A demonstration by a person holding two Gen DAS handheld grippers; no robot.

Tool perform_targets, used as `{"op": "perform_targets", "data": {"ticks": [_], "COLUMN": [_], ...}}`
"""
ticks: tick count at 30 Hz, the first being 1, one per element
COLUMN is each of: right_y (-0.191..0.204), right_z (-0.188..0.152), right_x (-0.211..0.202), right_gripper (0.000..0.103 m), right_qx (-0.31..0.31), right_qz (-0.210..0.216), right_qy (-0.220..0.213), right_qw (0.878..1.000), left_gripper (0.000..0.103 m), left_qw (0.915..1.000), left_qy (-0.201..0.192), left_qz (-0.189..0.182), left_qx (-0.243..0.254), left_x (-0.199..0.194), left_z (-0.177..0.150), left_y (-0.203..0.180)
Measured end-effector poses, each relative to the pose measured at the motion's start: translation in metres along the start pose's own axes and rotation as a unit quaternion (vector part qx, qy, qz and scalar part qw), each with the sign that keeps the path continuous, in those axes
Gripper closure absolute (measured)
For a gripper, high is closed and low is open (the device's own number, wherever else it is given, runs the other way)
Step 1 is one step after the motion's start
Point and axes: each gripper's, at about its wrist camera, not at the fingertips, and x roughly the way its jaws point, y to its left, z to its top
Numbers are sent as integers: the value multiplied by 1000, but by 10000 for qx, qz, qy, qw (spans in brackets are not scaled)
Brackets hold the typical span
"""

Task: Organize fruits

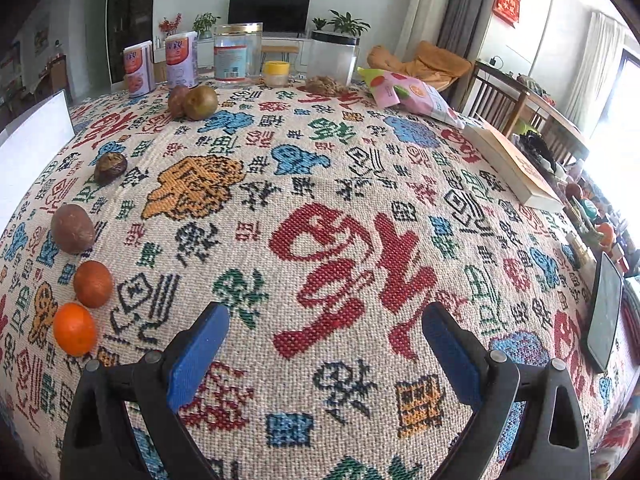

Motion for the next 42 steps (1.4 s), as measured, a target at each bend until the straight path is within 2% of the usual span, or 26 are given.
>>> {"op": "perform_targets", "data": {"ticks": [2, 5, 6, 10, 18, 42], "right_y": [-20, -35, -35, -41, -37, -39], "right_z": [-7, -10, -9, -10, -10, -10], "right_x": [12, 18, 21, 25, 25, 25], "right_gripper": [6, 3, 1, 0, 0, 0], "right_qx": [149, 556, 588, 787, 761, 764], "right_qz": [-127, 139, 187, 379, 338, 347], "right_qy": [158, 181, 225, 299, 299, 300], "right_qw": [9997, 9982, 9978, 9957, 9961, 9960], "left_gripper": [13, 13, 13, 6, 3, 3], "left_qw": [9995, 9981, 9977, 9987, 9984, 9984], "left_qy": [0, -31, 162, 291, 317, 320], "left_qz": [279, 475, 481, 364, 400, 401], "left_qx": [170, 402, 452, 222, 238, 236], "left_x": [17, 35, 42, 48, 51, 51], "left_z": [1, -1, -1, -2, -3, -2], "left_y": [-5, -9, -10, -2, -4, -4]}}
